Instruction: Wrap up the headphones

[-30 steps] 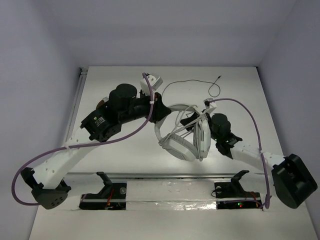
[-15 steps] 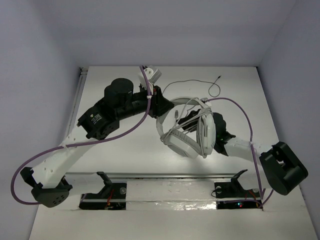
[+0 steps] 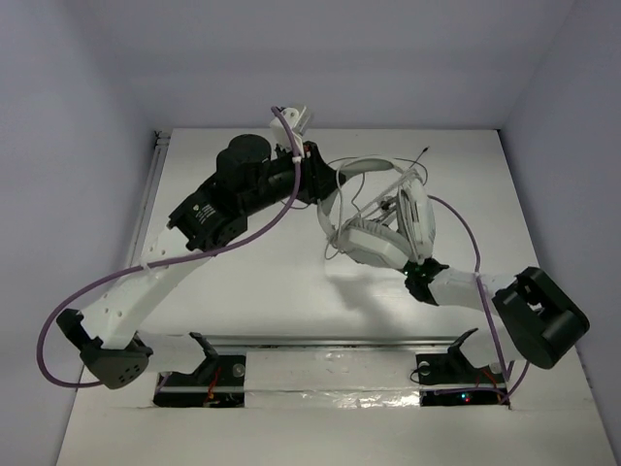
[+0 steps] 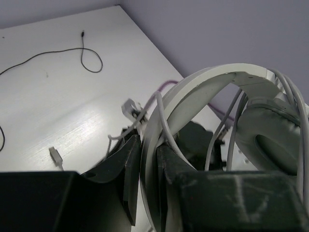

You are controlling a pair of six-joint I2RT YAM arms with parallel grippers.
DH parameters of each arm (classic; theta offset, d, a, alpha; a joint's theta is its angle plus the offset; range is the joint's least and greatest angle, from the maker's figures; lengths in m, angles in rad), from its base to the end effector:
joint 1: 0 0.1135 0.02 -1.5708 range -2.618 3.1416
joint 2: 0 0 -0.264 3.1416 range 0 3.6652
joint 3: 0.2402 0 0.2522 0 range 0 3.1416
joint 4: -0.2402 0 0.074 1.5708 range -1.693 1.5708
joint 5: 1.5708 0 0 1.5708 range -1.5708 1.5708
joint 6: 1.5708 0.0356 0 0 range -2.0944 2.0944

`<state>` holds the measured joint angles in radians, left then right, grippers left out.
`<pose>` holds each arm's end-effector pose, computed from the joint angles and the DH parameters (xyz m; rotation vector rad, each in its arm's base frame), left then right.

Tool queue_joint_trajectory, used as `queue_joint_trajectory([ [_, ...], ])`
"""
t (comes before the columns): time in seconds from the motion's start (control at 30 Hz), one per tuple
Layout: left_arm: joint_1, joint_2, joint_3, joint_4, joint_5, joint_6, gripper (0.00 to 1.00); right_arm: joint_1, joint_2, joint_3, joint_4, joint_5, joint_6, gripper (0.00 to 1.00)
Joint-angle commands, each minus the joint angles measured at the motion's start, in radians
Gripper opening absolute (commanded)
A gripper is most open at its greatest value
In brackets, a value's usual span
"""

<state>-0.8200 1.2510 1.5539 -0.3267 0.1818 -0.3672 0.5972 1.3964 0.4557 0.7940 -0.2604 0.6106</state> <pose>0.1740 -0.1959 0.4919 0.5270 1.6164 -1.0529 0.2216 0.1618 0.1951 -0.1949 1.8347 1.0962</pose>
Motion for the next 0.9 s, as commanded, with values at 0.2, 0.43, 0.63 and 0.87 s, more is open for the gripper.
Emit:
queue_joint_trajectory([
  [0.2,0.133,0.031,-0.066,0.32,-0.26,-0.222,0.0,0.289,-0.145,-0.037,-0.09,0.22,0.101,0.0],
  [0.43,0.153,0.08,-0.018,0.299,-0.484,-0.113,0.0,0.429,-0.232,-0.06,-0.28,0.345,0.149,0.0],
  [0.63,0.153,0.122,-0.017,0.232,-0.613,-0.001,0.0,0.576,-0.303,0.037,-0.577,0.461,0.161,0.0],
  [0.87,0.208,0.149,-0.003,0.031,-0.3,0.042,0.0,0.601,-0.458,0.106,-0.884,0.588,0.195,0.0],
])
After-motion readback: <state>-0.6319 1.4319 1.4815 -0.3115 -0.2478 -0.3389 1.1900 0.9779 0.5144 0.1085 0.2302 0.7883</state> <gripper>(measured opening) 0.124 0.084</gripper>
